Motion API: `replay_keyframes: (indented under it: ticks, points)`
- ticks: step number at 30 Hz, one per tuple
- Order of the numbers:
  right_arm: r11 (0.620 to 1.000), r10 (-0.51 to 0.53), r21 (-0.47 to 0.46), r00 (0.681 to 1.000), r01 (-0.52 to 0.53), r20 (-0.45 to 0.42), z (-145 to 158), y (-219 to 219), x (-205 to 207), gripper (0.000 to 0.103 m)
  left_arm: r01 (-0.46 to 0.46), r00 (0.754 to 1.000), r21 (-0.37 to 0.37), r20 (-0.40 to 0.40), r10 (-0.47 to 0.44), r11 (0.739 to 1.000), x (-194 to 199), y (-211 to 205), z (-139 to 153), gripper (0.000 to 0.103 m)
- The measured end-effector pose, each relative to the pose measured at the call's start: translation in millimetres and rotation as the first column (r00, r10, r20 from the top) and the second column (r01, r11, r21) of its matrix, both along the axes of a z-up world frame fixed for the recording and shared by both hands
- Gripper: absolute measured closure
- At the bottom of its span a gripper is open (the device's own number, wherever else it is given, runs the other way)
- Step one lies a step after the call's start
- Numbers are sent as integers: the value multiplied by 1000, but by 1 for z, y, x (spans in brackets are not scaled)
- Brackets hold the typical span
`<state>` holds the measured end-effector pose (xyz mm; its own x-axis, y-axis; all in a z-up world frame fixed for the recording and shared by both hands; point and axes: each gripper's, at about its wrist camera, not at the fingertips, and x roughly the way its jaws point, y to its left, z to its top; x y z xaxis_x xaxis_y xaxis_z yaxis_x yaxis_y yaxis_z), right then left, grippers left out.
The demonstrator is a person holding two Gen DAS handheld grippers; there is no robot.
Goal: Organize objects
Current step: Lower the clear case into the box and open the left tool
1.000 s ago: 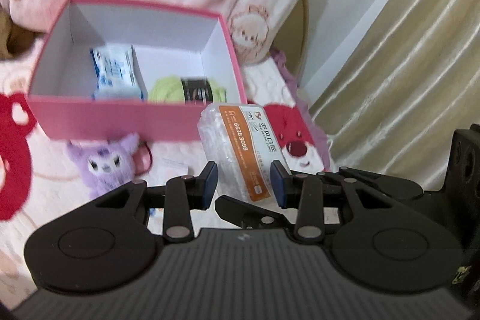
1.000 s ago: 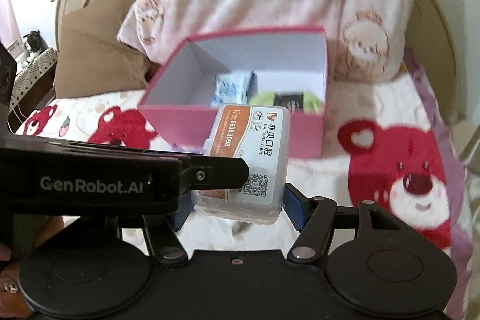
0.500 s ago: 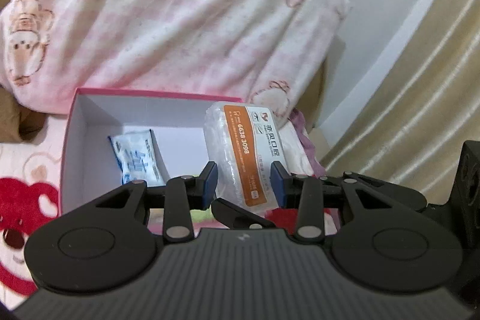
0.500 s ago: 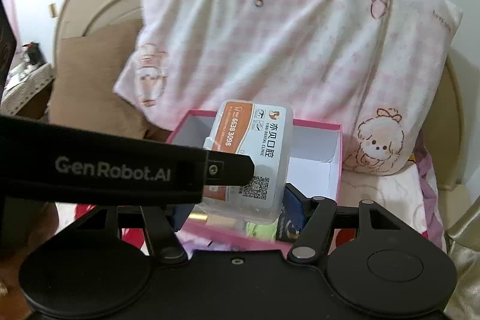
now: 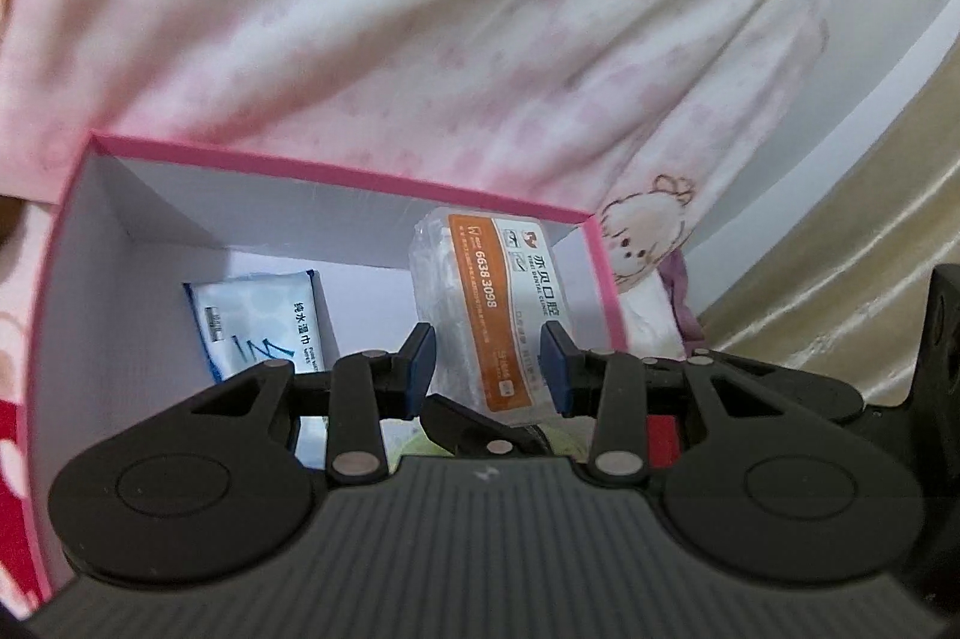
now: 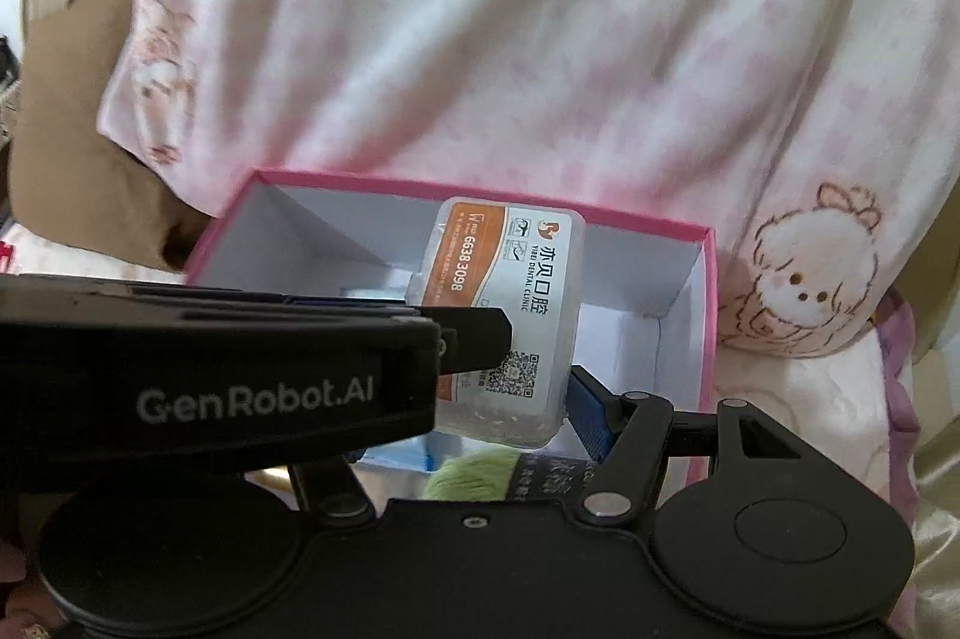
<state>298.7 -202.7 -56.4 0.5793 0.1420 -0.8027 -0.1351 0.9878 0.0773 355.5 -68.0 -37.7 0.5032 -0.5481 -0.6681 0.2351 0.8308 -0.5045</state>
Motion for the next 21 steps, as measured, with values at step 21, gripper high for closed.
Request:
replay_keyframes:
  ticks: [21]
  points:
    - [984,-6,-176,992,-16,-125,-75,15,35,34,10,986,11,-168,-8,1000,35,-9,-81,76]
